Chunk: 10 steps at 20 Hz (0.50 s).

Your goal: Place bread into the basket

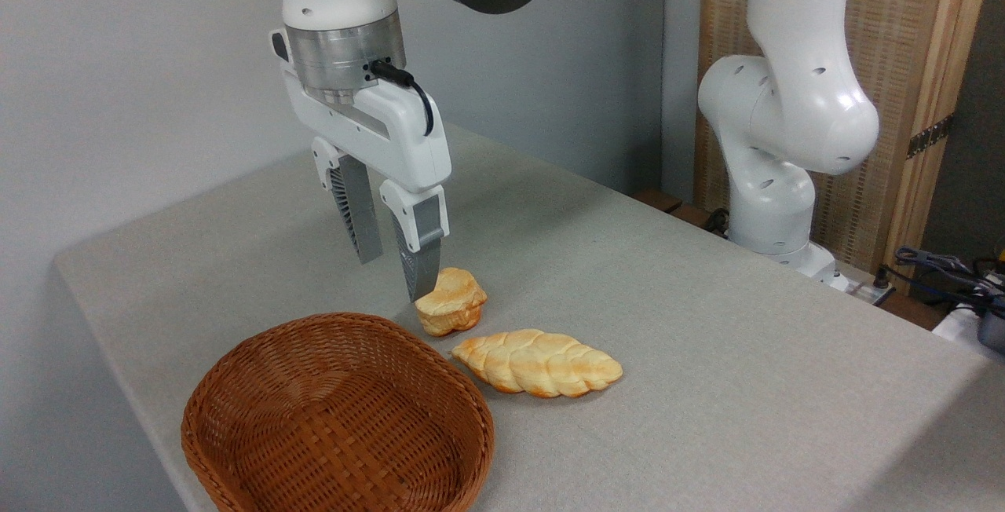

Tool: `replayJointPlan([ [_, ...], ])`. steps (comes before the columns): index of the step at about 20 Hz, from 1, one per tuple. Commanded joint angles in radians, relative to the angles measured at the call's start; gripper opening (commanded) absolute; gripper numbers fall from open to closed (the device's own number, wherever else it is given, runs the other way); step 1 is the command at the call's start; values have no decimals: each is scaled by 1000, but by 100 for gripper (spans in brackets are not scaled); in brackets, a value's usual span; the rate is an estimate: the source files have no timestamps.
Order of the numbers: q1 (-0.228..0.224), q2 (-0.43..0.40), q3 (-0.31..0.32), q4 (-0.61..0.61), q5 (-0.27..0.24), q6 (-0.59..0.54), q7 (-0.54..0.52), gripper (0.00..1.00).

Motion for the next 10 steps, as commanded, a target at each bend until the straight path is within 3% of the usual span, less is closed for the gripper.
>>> replayJointPlan([
  [1,-13,-21,11,-25,-17,20,-18,100],
  [10,-13,-19,10,-26,-17,20,-15,100],
])
